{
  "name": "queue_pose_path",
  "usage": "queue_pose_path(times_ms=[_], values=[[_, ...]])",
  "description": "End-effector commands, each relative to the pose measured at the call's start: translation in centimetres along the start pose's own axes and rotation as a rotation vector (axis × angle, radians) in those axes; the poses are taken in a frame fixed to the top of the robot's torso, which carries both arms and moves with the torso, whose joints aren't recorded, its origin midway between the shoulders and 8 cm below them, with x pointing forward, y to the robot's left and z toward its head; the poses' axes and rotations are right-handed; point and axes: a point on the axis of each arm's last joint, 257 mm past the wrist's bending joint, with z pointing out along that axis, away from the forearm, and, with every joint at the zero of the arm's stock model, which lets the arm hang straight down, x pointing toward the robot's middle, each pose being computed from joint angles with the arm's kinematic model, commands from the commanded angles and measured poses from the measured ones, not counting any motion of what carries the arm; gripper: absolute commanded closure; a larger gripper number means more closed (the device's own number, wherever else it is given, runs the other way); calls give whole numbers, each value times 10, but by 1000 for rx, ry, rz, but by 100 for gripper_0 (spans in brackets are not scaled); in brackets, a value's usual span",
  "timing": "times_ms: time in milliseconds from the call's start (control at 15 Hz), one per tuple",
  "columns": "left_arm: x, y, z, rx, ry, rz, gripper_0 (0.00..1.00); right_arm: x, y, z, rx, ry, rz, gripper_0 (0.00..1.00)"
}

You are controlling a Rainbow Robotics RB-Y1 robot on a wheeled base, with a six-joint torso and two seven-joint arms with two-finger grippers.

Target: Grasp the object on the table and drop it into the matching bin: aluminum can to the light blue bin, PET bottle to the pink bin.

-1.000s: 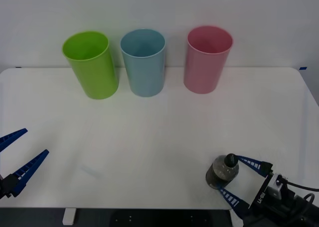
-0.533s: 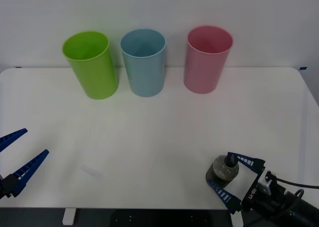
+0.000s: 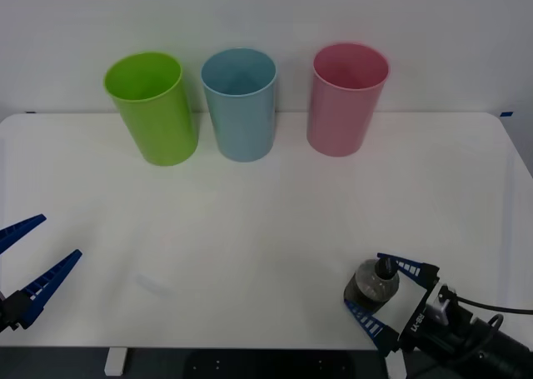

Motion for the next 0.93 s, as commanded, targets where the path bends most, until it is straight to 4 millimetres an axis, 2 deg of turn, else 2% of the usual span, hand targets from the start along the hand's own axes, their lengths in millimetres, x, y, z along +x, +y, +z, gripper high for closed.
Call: queue_pose_path(times_ms=[67,133,733,933], values=[[0,0,0,0,0,0,0,0,1,0,-1,0,-7,84],[0,0,0,0,0,0,0,-1,1,1,0,-3,-10,100],[0,0,0,0,0,0,0,-3,0,3,5,-9,-4,100],[0,0,0,0,0,0,0,-16,-8,10,28,-21,-9,100]])
